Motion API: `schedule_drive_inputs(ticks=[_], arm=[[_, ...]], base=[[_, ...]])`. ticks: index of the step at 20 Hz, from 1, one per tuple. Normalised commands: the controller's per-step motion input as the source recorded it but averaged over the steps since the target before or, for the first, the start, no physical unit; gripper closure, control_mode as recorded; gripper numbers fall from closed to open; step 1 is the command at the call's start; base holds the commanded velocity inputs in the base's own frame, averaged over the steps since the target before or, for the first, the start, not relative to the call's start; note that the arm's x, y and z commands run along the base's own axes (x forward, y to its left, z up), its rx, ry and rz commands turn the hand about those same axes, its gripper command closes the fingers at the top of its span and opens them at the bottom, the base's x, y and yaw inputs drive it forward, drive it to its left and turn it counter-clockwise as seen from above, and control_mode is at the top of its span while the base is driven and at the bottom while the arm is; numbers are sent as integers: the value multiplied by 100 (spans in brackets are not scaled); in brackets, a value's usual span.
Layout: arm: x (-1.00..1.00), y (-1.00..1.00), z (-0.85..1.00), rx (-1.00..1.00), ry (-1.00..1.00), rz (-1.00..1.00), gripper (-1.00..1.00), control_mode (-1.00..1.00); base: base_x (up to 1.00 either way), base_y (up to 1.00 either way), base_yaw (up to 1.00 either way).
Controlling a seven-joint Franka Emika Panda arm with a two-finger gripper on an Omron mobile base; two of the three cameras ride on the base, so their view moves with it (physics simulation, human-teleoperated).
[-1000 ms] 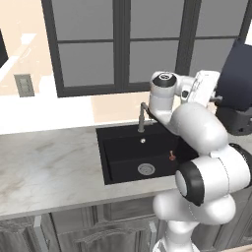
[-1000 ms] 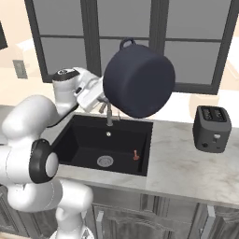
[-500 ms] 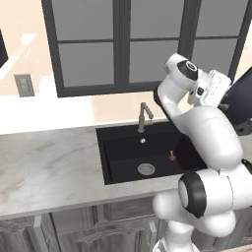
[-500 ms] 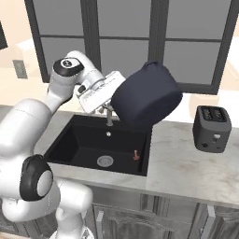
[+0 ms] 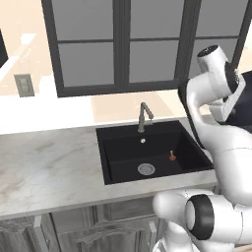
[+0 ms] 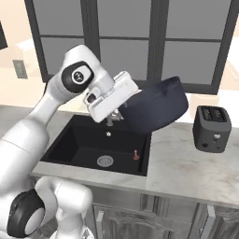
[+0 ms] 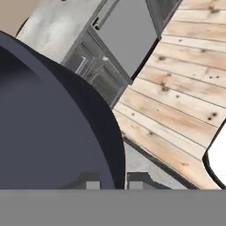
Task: Dump the mushroom from the pot into the sink. Then turn on the water and wash the mushroom. Then turn off the water and put the mushroom back in the pot.
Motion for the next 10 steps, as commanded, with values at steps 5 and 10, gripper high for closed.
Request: schedule_drive_inputs(ticks=[5,10], arm=[[0,-14,-25,0,-31,13,100,-100],[2,-17,-22,0,-17,14,100,-100]], base=[[0,0,0],[0,0,0]])
